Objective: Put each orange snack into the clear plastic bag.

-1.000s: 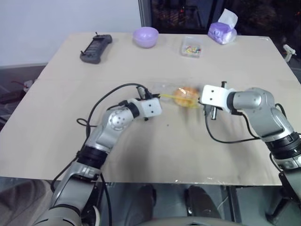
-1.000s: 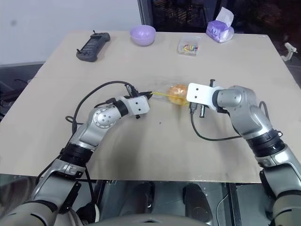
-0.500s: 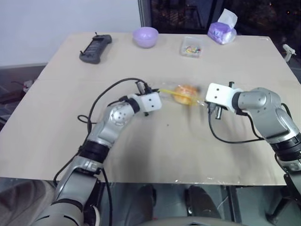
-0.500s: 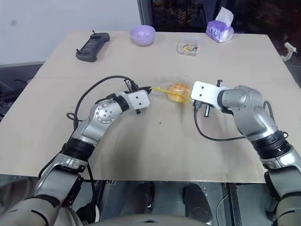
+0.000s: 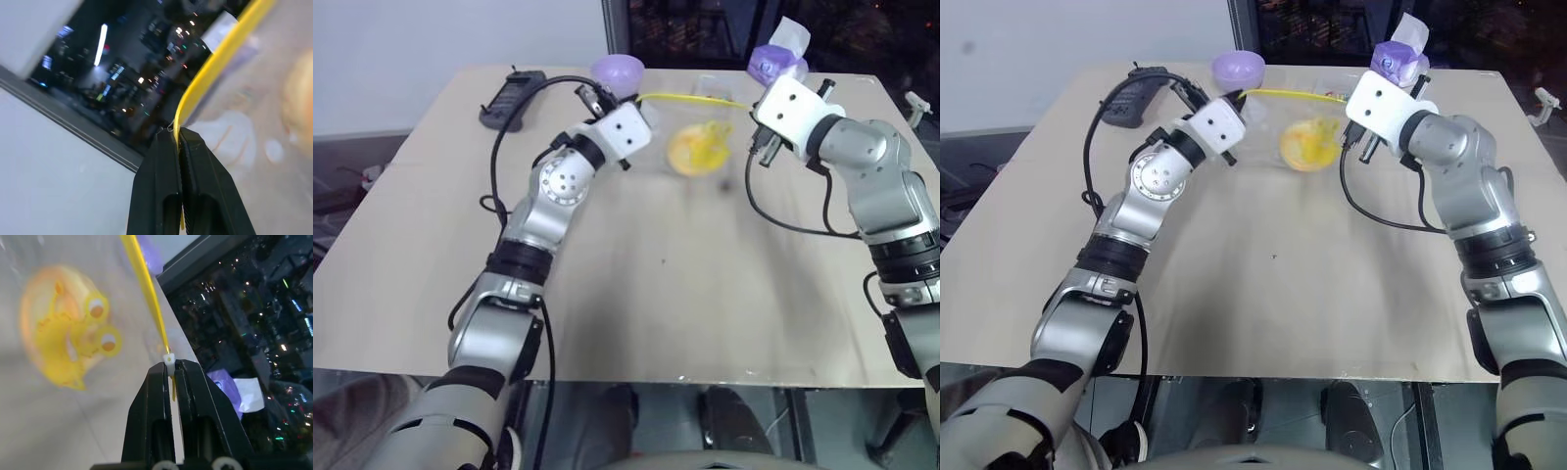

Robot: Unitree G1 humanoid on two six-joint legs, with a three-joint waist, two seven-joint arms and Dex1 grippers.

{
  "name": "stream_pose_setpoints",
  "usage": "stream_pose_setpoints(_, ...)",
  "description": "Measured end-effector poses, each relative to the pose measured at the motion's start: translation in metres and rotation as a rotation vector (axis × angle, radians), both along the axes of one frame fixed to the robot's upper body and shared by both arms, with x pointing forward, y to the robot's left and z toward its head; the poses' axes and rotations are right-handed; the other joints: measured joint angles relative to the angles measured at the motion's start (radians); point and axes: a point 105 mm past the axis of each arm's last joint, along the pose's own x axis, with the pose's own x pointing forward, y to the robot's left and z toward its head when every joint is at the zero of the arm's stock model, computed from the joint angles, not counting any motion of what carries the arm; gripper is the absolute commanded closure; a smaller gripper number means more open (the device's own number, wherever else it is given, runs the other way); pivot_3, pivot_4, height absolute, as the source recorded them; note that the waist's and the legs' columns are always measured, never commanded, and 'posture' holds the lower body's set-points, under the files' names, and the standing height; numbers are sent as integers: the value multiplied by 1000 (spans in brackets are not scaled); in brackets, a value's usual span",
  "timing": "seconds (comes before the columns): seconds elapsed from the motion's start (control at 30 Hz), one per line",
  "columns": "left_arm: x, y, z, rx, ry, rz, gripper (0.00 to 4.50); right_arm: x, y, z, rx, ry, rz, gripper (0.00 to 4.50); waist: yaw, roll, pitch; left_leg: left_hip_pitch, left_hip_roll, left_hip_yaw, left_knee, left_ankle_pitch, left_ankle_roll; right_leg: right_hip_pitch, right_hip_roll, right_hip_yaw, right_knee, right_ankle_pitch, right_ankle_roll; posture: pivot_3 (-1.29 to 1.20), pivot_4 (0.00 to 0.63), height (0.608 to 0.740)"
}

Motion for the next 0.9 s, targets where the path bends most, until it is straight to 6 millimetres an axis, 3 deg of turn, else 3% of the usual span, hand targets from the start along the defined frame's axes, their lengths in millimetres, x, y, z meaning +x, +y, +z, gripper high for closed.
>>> stream_pose_setpoints(0.07, -6, 0, -11, 7, 28, -27, 4500, -9, -2, -12, -24, 63, 30, 4414, 0, 0, 0, 0, 0, 0, 0, 0, 0, 0, 0, 0, 0, 0, 0, 0, 150, 740)
stream_pose_setpoints(0.23, -40, 2, -85, 99, 247, -146, 4500, -54, -11, -81, -74, 395, 133, 4414, -2, 0, 0, 0, 1, 0, -1, 0, 0, 0, 0, 0, -1, 0, 0, 0, 150, 740)
stream_pose_setpoints(0.3, -54, 2, -108, 132, 350, -191, 3854, -70, -9, -102, -73, 500, 168, 4500, -1, 1, 1, 0, 0, 0, 1, -2, 4, -1, 0, 1, 3, 0, 0, 0, 150, 740)
stream_pose_setpoints(0.33, -66, 3, -114, 144, 392, -228, 3664, -80, -9, -108, -79, 526, 181, 3960, -1, 1, 0, 2, 1, -1, 1, -2, 4, 1, 1, 0, 2, 0, 0, 0, 150, 740)
stream_pose_setpoints(0.4, -93, 9, -151, 162, 605, -291, 3206, -101, -13, -136, -59, 644, 179, 3706, 0, 1, -1, 3, 1, 0, 1, -2, 4, 2, 1, 1, 3, 0, 0, 0, 150, 740)
stream_pose_setpoints(0.43, -99, 8, -163, 152, 682, -302, 2830, -104, -15, -141, -45, 665, 162, 3253, 1, 2, 0, 3, 1, 0, 2, -2, 4, 2, 1, 1, 4, 0, 0, 0, 150, 740)
stream_pose_setpoints(0.47, -102, 7, -167, 134, 726, -305, 2449, -103, -17, -141, -36, 663, 141, 2851, 2, 1, 0, 3, 1, -1, 3, -2, 4, 3, 1, 0, 4, 0, 0, 0, 150, 740)
stream_pose_setpoints(0.6, -109, 7, -155, 93, 755, -339, 2449, -114, -29, -133, -29, 697, 135, 2851, 8, 1, 0, 2, 1, -2, 3, -3, 4, 3, 1, -1, 3, 0, 0, 0, 150, 740)
stream_pose_setpoints(0.73, -120, 33, -152, -10, 888, -335, 2449, -122, -56, -120, 49, 732, 98, 2851, -1, 1, 0, 2, 2, 0, 1, -3, 4, 2, 1, 0, 1, 0, 0, 0, 150, 740)
stream_pose_setpoints(0.9, -126, 70, -131, -174, 980, -300, 2449, -116, -89, -104, 292, 698, 86, 2851, 1, 1, 0, 3, 2, 0, 2, -3, 5, 3, 1, 0, 2, 0, 0, 0, 150, 740)
